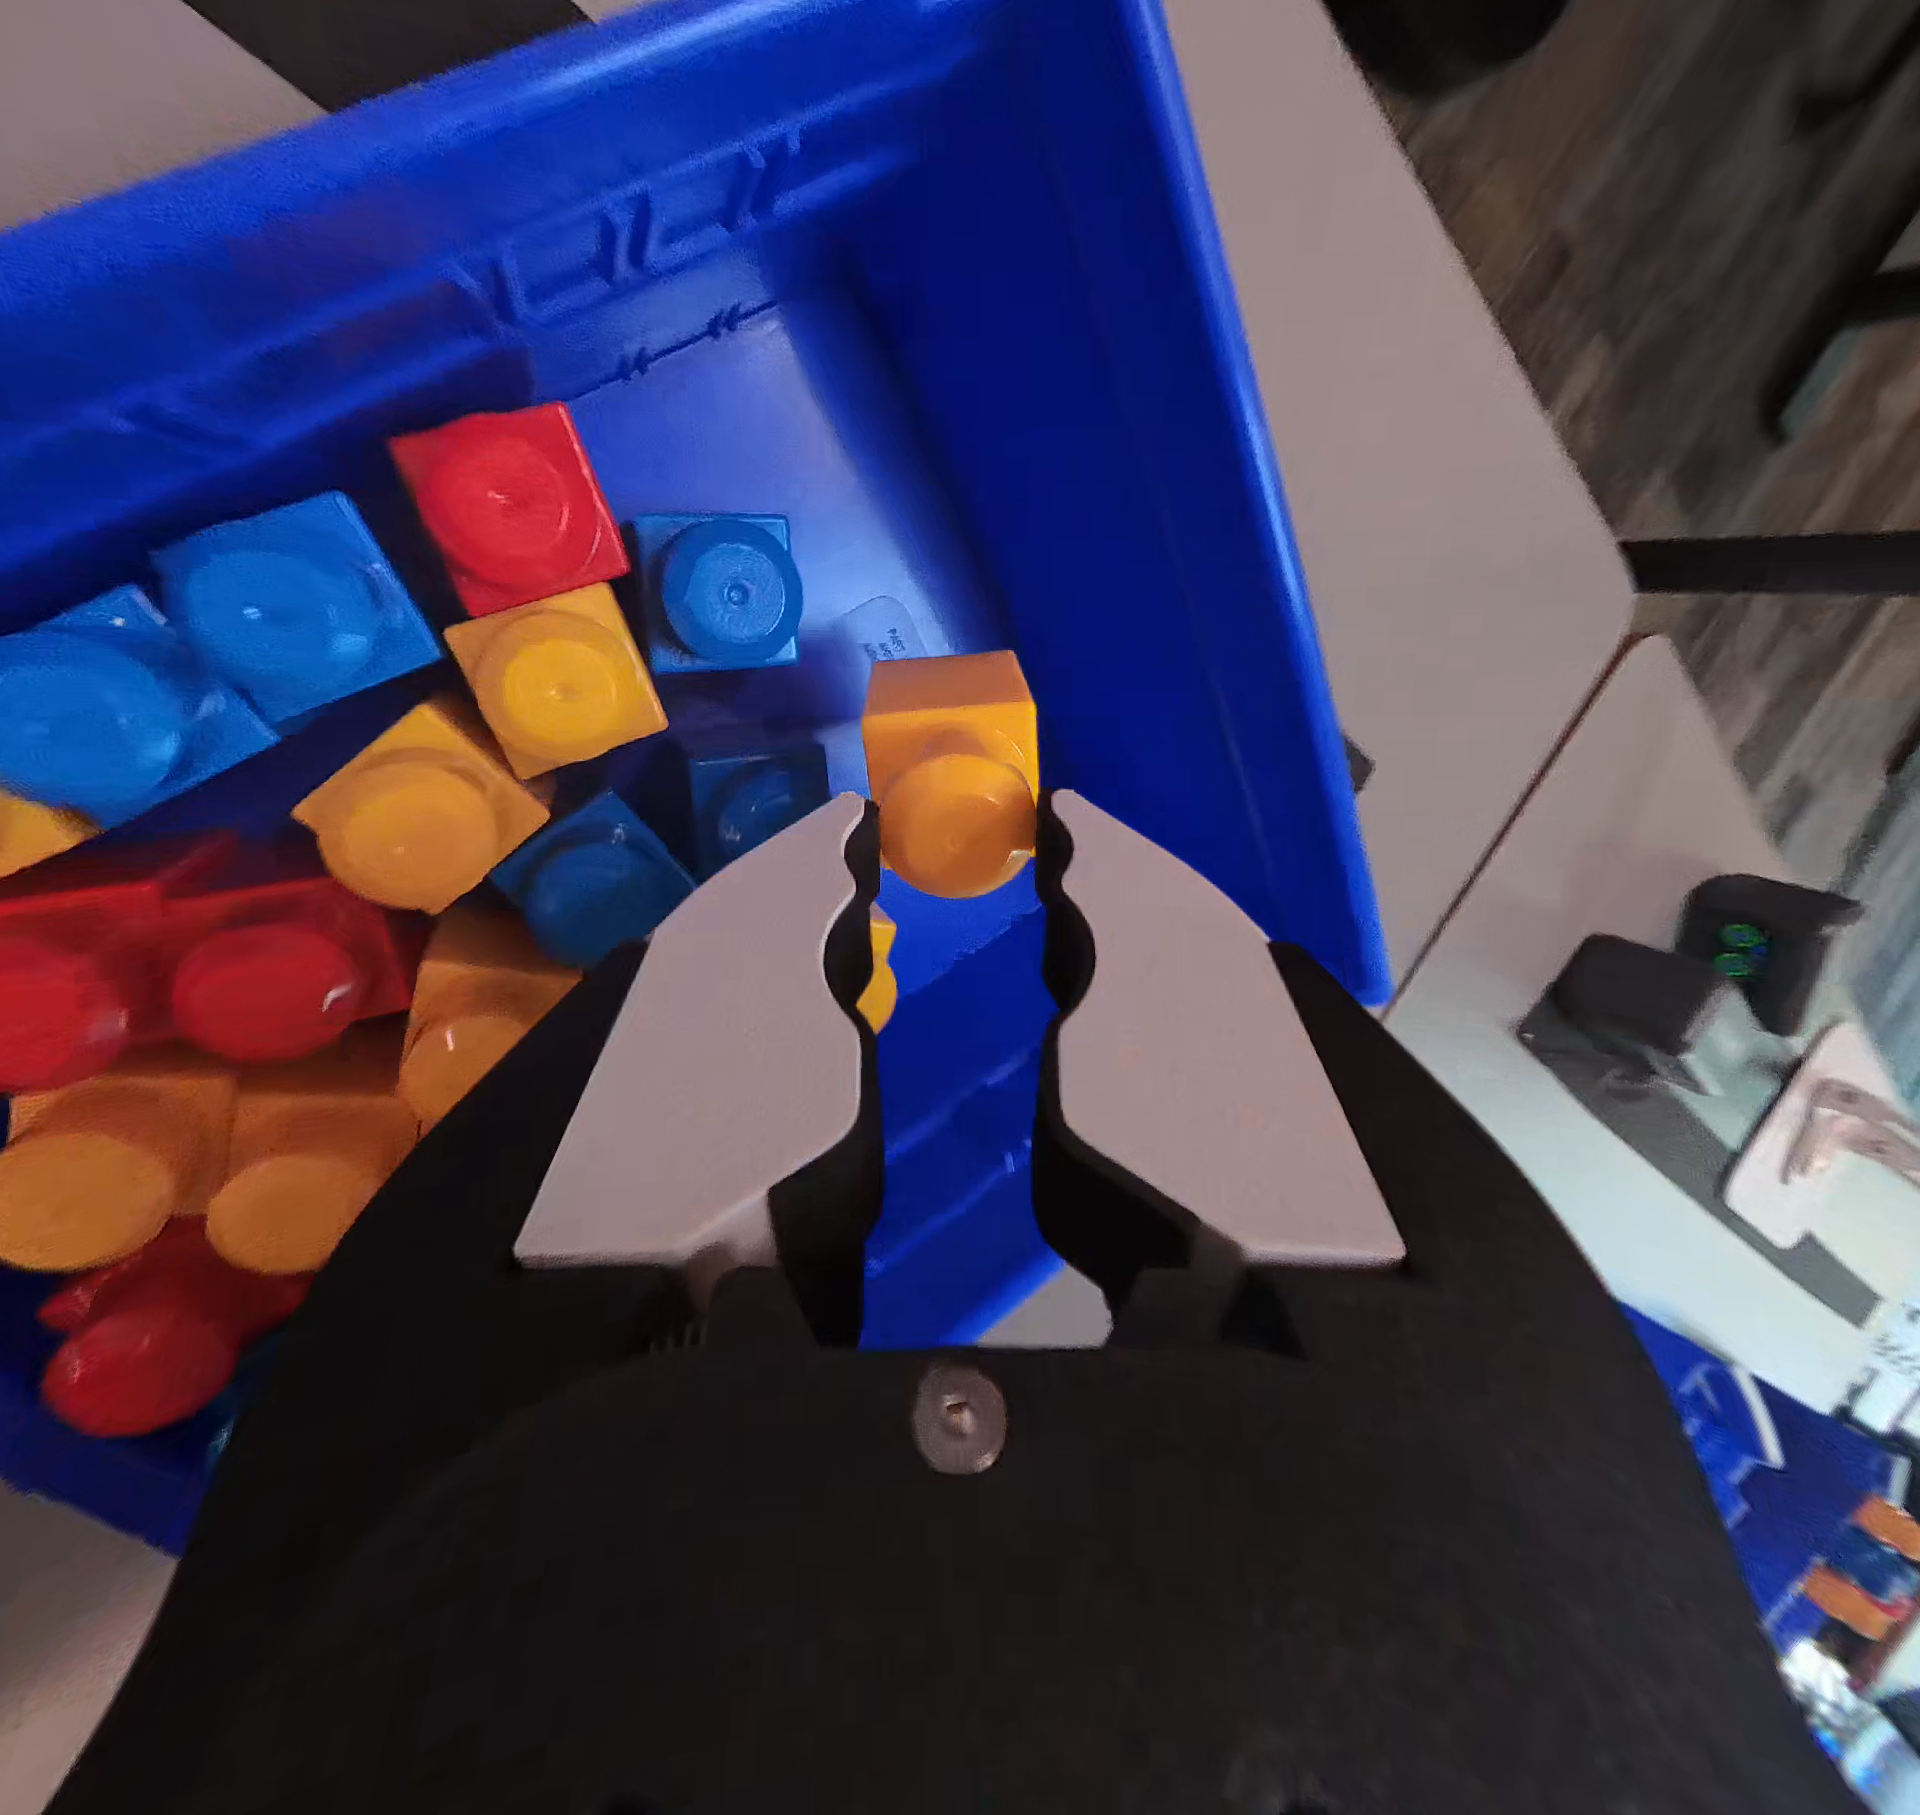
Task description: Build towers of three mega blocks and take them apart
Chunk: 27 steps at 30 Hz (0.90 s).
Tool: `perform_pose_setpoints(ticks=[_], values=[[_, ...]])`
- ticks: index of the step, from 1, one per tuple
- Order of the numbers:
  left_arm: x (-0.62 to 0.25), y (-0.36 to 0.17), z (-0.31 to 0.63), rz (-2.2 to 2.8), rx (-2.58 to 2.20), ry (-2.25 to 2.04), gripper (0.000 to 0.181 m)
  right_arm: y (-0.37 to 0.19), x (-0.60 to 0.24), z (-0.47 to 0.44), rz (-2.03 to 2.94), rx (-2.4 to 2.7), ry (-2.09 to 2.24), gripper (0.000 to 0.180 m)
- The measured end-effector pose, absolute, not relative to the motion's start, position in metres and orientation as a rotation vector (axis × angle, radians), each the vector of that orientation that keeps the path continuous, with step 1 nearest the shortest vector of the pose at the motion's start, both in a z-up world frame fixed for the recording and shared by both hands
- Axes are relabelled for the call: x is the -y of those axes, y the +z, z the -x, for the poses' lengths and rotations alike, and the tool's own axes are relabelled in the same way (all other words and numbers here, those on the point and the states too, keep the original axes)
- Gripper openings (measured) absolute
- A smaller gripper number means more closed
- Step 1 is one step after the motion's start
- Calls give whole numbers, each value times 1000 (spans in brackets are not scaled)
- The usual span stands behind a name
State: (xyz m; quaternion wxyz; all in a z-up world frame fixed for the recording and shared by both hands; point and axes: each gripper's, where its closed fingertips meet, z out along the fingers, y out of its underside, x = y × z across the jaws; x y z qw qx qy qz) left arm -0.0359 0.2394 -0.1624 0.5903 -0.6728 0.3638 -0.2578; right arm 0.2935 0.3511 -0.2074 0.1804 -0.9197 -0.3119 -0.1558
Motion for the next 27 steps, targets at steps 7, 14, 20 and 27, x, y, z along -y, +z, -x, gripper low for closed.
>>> perform_pose_setpoints(ticks=[7,14,20,27], values=[[-240,-178,28,1588,-915,-559,0,-252,-346,-283,2775,830,-176,29],[-238,-172,30,1576,-909,-551,0,-228,-350,-277,2612,718,-114,41],[-242,-144,42,1550,-807,-517,0,-102,-301,-186,1963,522,183,41],[-249,-101,84,1482,-594,-430,0,-73,-198,-153,1642,307,205,32]])
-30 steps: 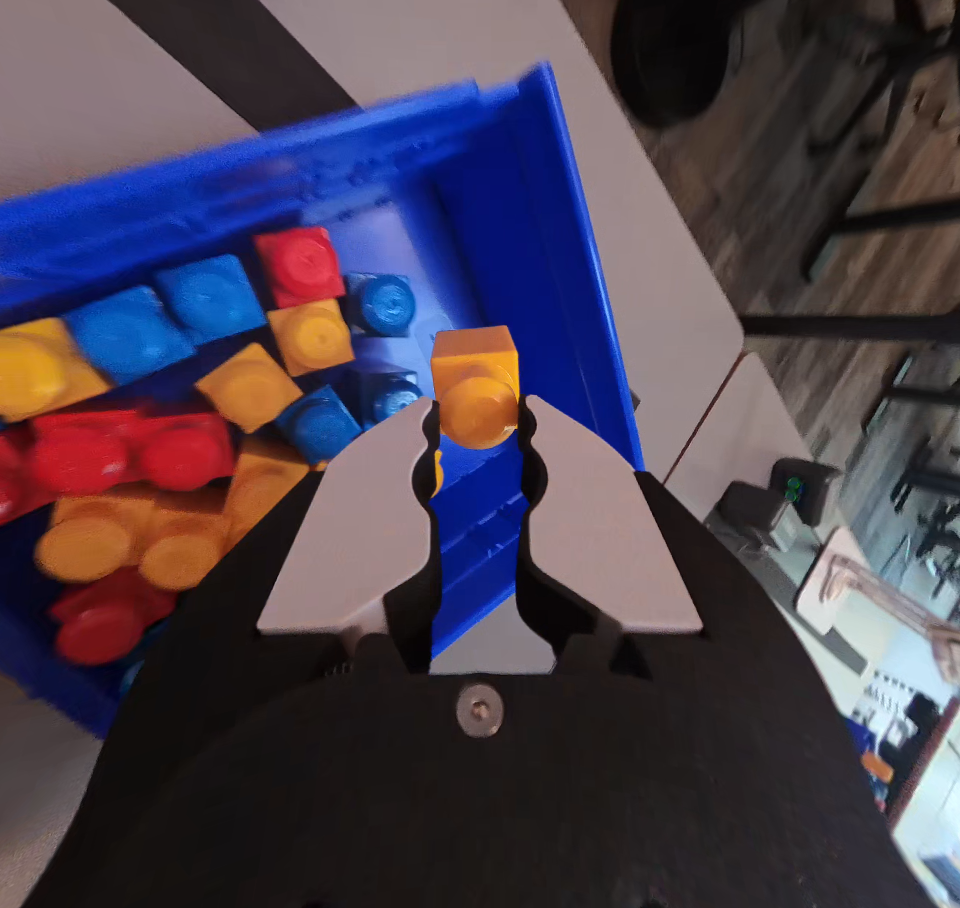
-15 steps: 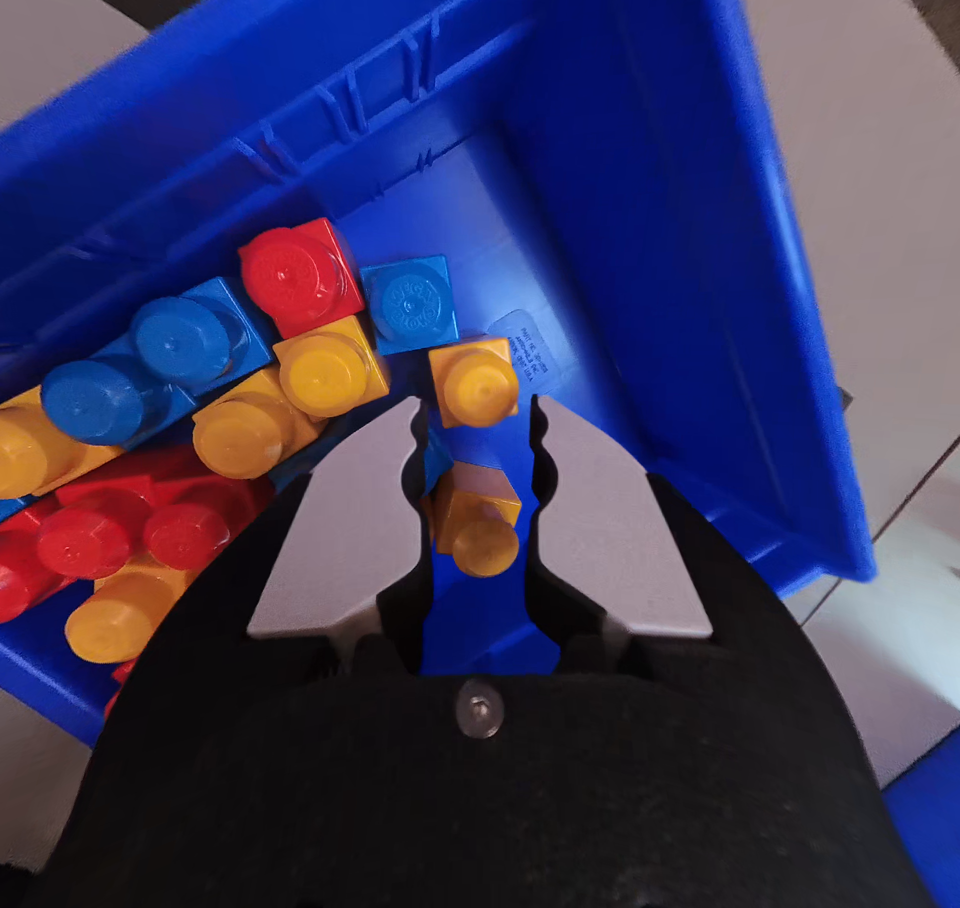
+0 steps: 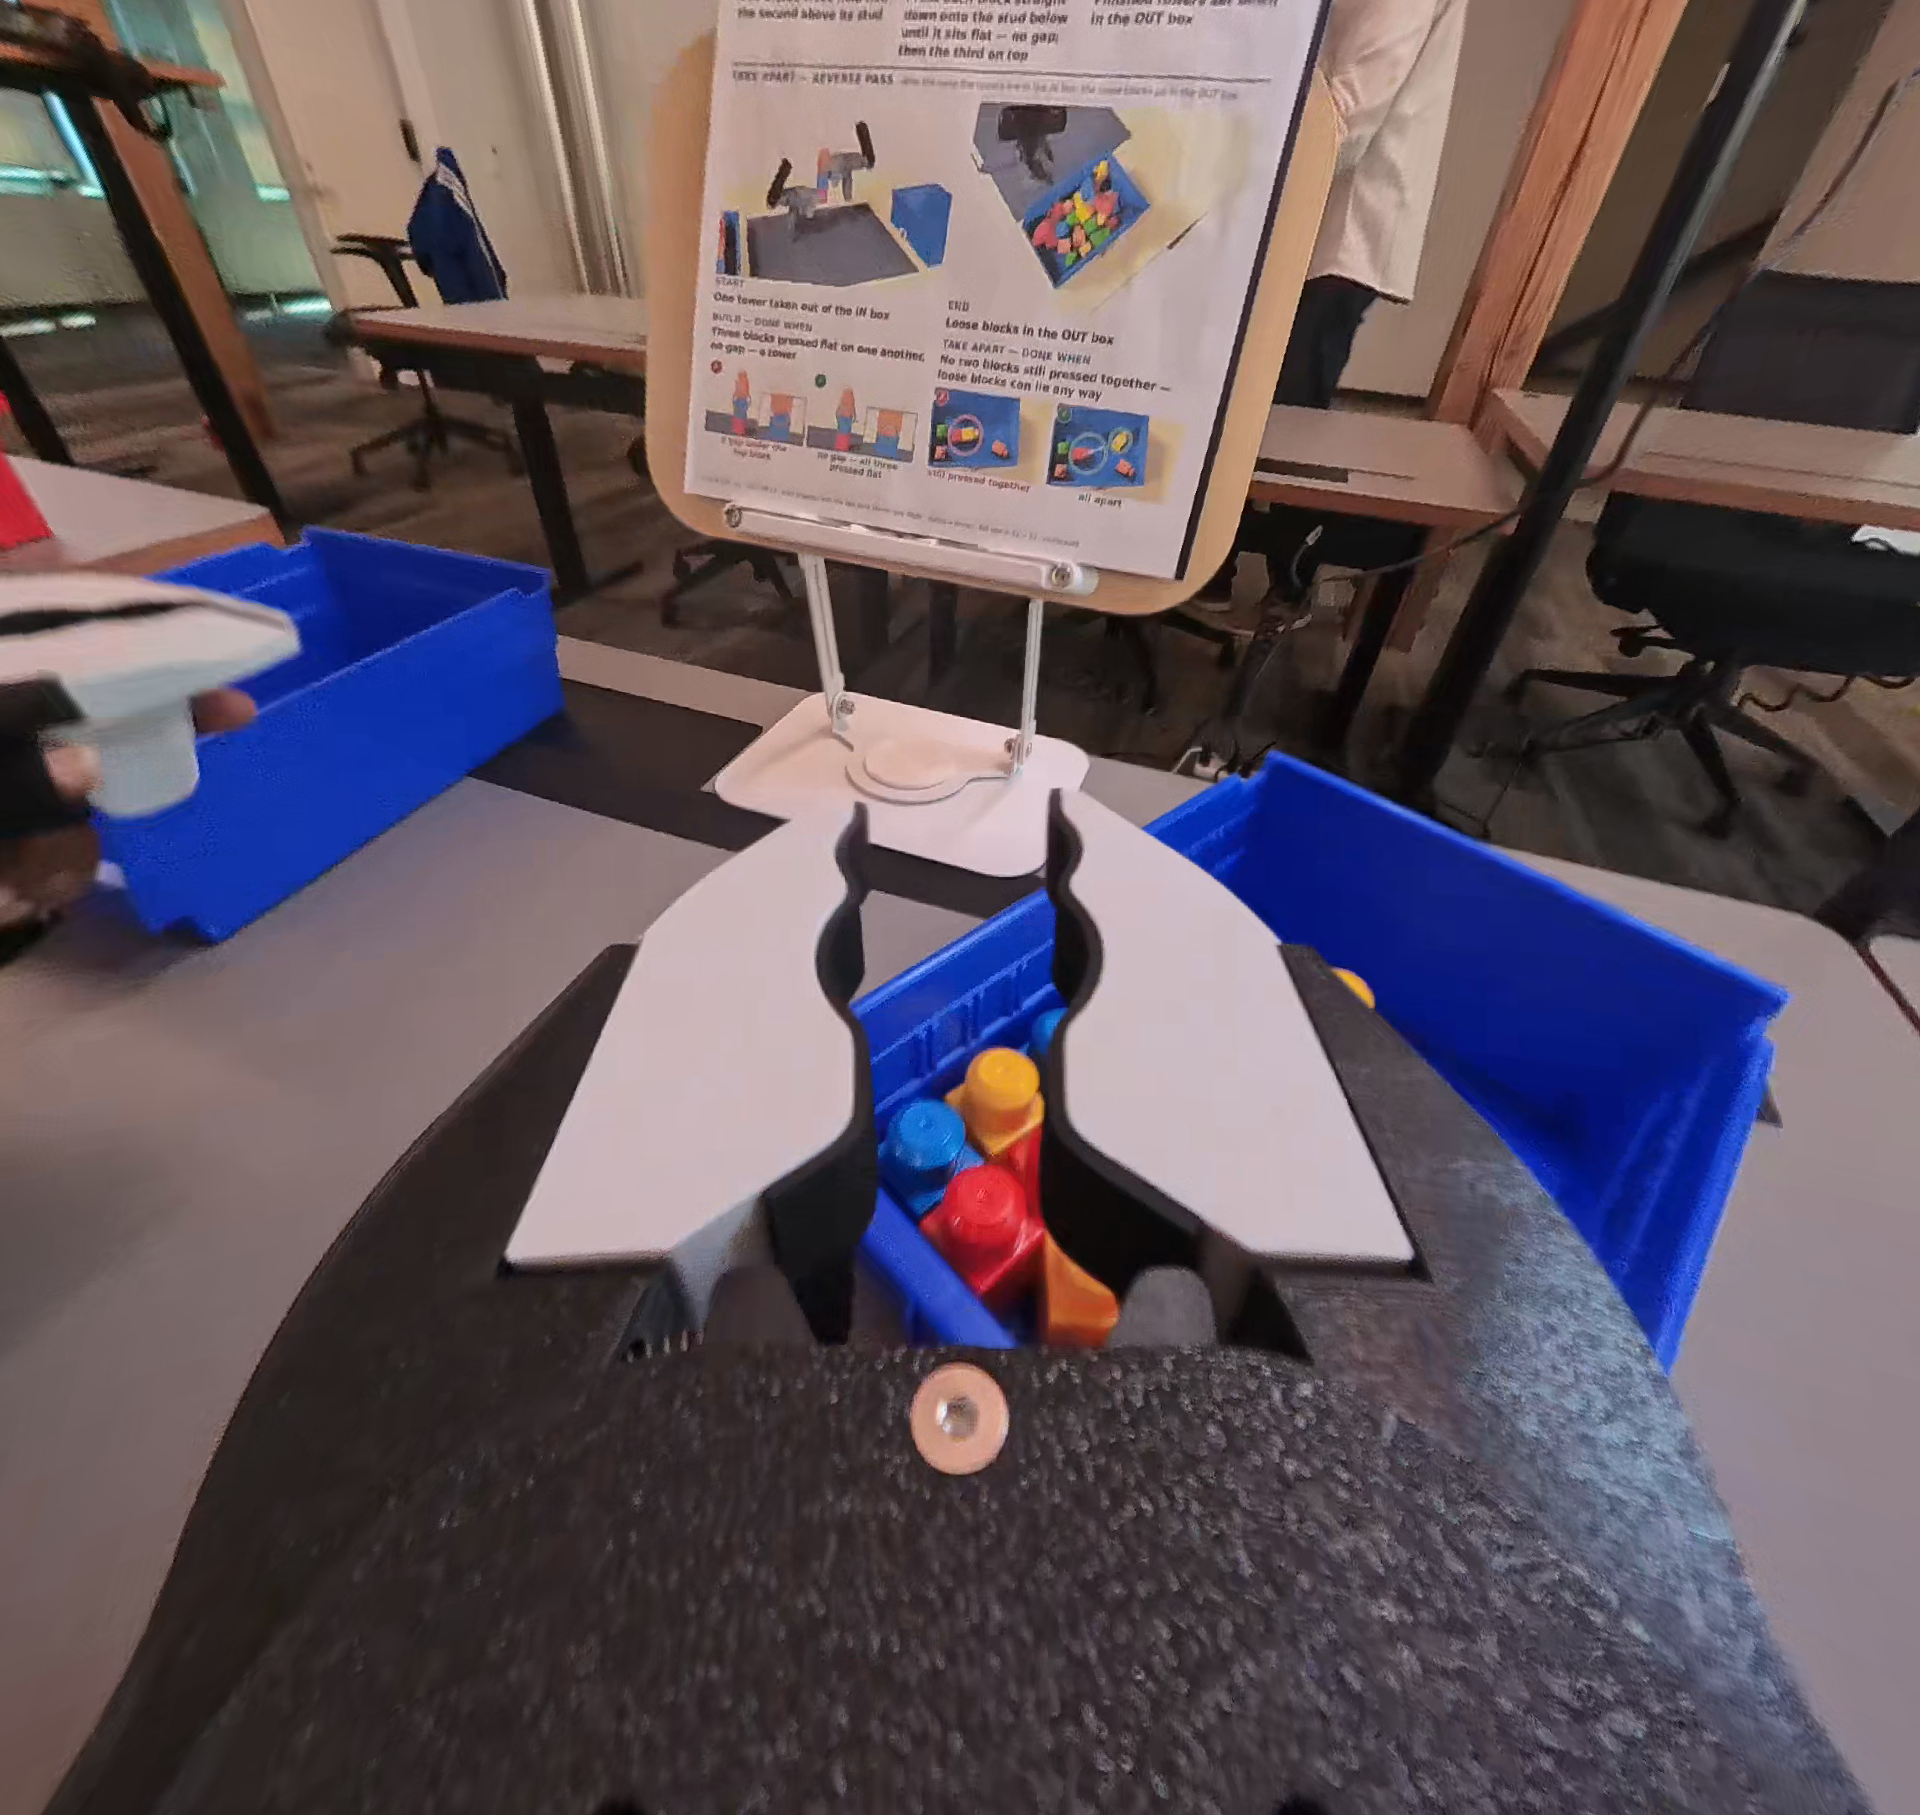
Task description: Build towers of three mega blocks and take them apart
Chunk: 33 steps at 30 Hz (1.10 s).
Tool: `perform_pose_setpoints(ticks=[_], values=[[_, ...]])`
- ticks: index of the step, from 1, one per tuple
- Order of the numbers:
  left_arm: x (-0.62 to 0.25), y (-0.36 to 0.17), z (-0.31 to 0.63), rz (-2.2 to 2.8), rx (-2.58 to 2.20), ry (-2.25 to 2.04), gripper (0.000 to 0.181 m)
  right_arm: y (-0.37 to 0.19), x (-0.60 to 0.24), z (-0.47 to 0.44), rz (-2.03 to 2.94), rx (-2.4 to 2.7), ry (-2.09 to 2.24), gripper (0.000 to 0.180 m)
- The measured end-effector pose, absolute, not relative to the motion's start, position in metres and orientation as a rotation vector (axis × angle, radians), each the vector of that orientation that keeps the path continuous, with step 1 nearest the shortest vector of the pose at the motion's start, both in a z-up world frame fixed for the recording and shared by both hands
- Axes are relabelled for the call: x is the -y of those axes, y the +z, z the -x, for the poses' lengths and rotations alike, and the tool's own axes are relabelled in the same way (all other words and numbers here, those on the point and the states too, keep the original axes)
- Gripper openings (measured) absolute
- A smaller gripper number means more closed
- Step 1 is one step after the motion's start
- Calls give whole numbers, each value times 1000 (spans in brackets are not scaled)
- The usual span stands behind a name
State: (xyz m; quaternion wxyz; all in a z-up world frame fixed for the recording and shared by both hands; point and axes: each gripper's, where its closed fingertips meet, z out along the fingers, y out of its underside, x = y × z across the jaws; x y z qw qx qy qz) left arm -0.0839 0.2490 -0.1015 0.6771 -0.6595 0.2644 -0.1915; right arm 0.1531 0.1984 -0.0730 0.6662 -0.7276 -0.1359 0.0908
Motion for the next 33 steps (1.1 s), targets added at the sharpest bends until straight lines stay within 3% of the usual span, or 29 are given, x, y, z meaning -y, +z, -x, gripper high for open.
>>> perform_pose_setpoints(ticks=[4,10,16,19,21,24,28,33], values=[[-255,-80,125,1485,-441,-406,0,-107,-179,-154,1627,280,208,0],[-265,-72,235,1566,-186,-115,1,-144,-178,-152,1600,326,251,0],[-250,-86,362,1672,114,138,42,-142,-172,-152,1570,363,235,0],[-249,-124,404,1810,188,257,67,-147,-173,-151,1581,365,238,0],[-253,-160,416,1935,194,282,71,-151,-174,-150,1593,374,234,0],[-263,-204,416,2028,169,252,64,-155,-174,-147,1600,395,223,0],[-256,-199,436,1974,192,443,8,-159,-174,-144,1606,405,225,0],[-259,-199,439,1898,178,424,11,-160,-174,-145,1608,405,225,0]])
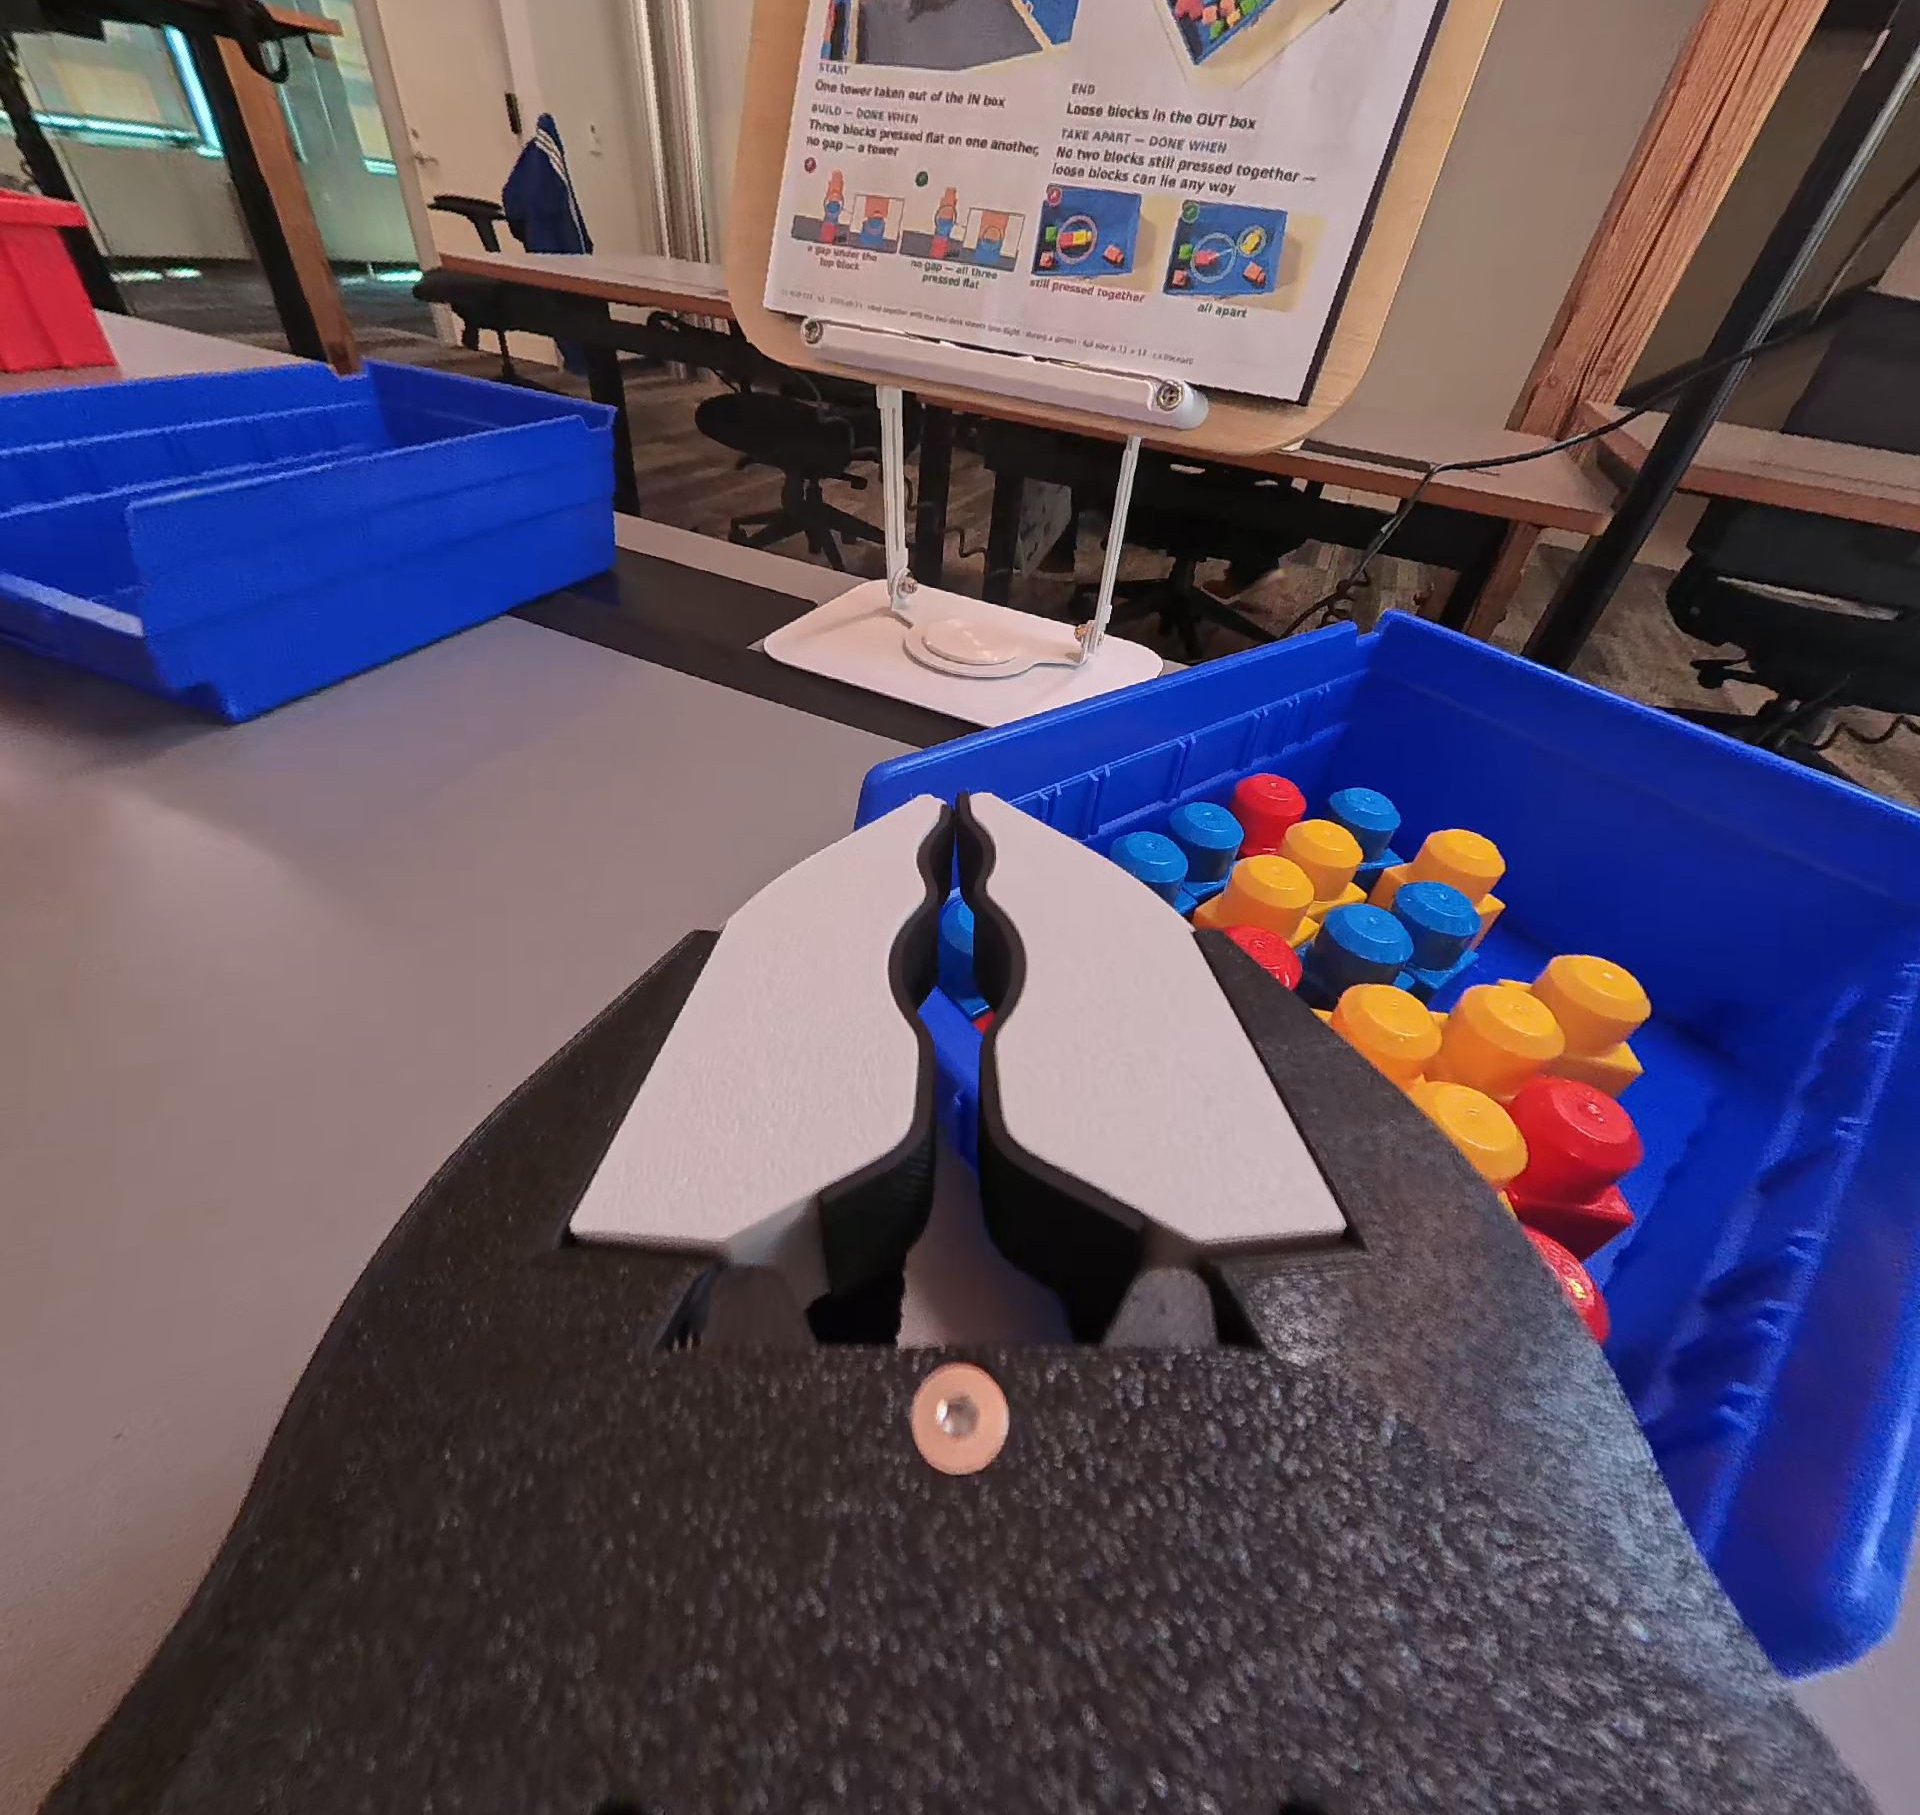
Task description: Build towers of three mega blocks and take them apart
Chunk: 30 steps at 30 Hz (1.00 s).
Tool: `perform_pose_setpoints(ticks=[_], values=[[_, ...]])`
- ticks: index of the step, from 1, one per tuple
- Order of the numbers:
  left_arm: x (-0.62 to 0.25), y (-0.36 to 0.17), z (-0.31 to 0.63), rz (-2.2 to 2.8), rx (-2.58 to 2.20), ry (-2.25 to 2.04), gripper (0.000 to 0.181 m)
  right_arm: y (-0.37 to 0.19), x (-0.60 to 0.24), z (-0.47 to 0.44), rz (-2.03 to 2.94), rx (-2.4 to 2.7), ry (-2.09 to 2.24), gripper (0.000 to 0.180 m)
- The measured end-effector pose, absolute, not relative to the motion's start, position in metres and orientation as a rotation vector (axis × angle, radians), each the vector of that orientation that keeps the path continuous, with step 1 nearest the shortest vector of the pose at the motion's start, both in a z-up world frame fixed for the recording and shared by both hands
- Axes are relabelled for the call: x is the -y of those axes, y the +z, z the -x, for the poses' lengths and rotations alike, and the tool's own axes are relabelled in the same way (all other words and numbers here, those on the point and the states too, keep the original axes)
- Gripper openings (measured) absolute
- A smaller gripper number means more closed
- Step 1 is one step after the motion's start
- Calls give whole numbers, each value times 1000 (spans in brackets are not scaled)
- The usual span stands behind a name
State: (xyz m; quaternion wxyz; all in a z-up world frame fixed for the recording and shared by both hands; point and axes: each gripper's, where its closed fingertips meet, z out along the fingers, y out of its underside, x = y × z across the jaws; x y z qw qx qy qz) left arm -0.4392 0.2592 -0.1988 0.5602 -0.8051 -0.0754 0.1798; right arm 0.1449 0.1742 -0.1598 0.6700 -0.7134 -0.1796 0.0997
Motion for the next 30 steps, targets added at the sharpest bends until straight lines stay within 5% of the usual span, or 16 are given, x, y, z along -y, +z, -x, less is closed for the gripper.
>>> perform_pose_setpoints(ticks=[7,11,19,30], values=[[-268,-215,446,1875,233,364,51,-158,-174,-148,1605,387,251,0],[-273,-217,447,1843,251,275,24,-159,-175,-147,1613,384,267,0],[-276,-219,416,1909,139,66,3,-166,-177,-143,1638,379,289,0],[-259,-203,357,1943,25,98,3,-157,-179,-160,1617,309,279,2]])
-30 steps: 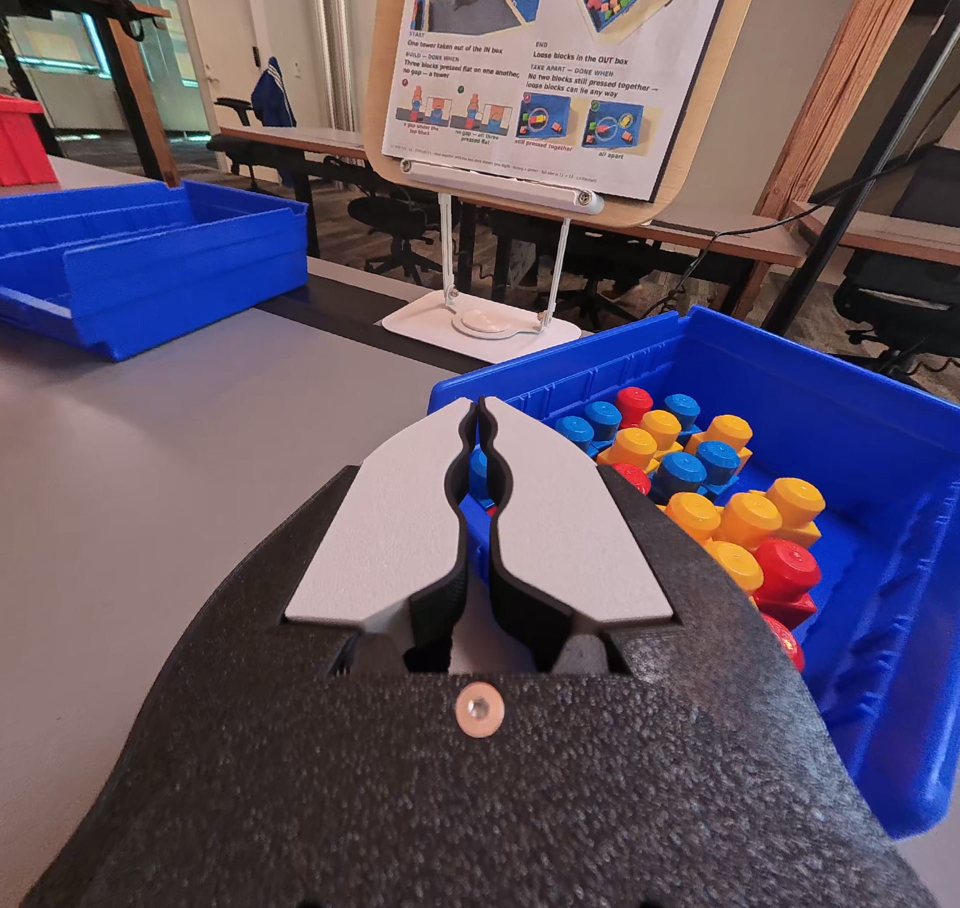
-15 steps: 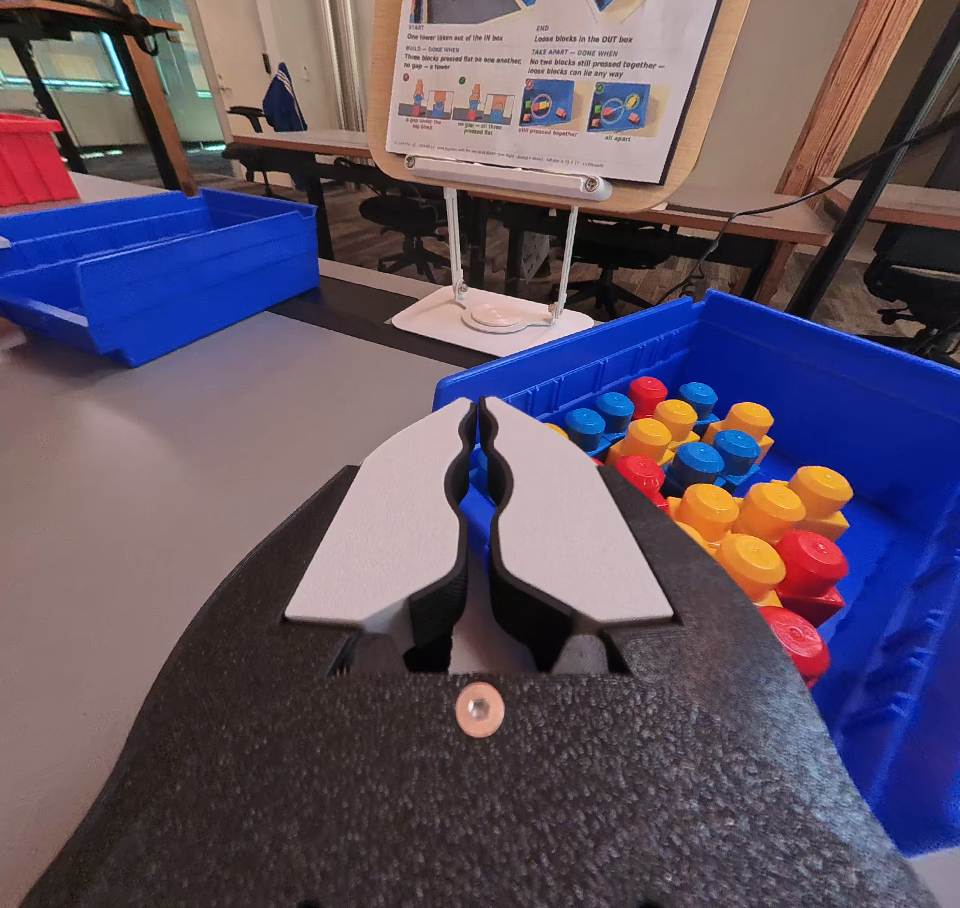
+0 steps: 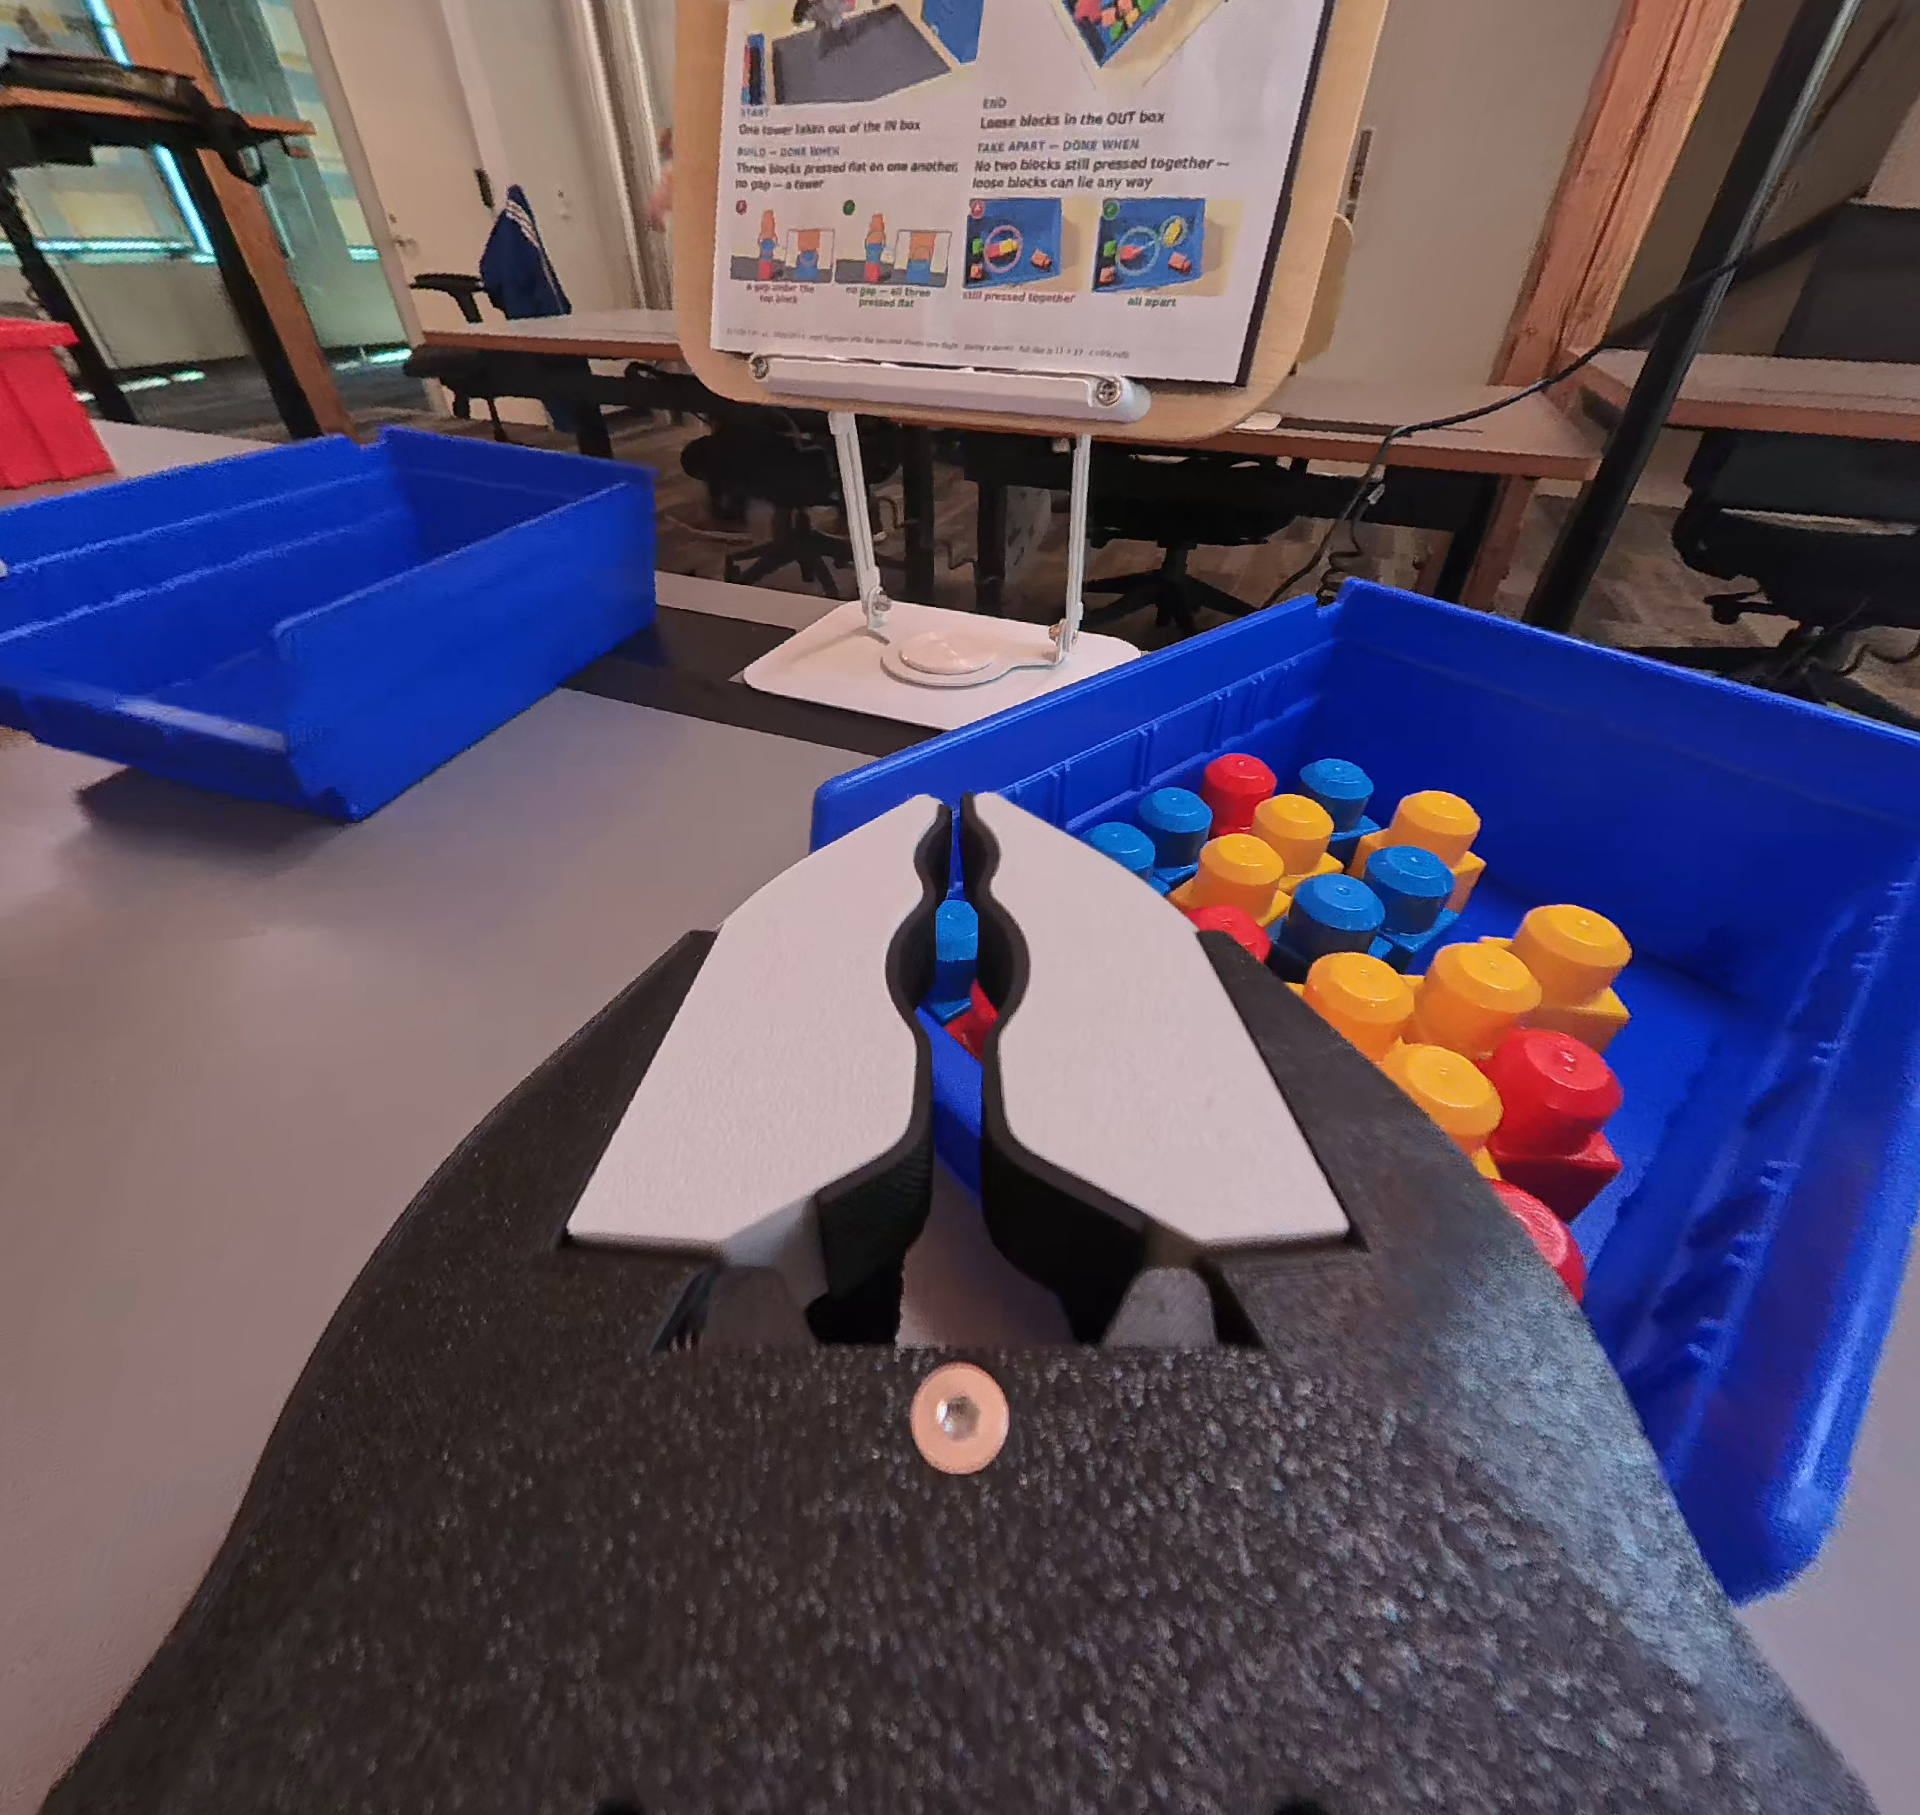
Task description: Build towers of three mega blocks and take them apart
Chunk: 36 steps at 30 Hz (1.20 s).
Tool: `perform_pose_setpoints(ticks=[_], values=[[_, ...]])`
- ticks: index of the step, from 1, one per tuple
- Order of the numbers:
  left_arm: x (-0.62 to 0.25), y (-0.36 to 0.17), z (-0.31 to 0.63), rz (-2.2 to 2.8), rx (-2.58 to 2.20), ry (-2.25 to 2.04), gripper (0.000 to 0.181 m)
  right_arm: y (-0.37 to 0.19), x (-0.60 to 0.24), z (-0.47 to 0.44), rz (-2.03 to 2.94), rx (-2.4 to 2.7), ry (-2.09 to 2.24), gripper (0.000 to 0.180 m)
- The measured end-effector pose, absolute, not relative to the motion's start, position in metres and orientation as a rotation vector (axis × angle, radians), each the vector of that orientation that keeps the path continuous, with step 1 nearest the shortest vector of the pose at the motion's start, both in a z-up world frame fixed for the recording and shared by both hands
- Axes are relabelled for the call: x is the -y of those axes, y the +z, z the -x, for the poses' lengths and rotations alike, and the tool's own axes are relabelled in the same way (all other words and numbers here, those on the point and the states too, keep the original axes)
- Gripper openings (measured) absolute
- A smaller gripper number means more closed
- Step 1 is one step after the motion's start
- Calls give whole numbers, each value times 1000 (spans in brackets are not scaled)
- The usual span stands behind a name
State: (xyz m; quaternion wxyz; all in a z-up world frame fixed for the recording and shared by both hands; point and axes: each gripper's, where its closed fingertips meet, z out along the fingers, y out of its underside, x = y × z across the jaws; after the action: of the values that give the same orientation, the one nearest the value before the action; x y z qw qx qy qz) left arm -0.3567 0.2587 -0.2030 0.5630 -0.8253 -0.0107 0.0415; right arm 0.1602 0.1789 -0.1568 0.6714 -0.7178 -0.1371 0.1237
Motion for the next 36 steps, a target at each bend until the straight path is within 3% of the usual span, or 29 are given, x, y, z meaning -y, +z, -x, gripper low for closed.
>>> perform_pose_setpoints(ticks=[11,20,36], values=[[-220,-185,304,1930,-8,129,3,-153,-182,-182,1624,225,211,6],[-203,-186,263,1963,-91,53,7,-150,-186,-232,1641,18,117,36],[-180,-203,215,2015,-258,-22,8,-173,-182,-294,1770,-136,-6,52]])
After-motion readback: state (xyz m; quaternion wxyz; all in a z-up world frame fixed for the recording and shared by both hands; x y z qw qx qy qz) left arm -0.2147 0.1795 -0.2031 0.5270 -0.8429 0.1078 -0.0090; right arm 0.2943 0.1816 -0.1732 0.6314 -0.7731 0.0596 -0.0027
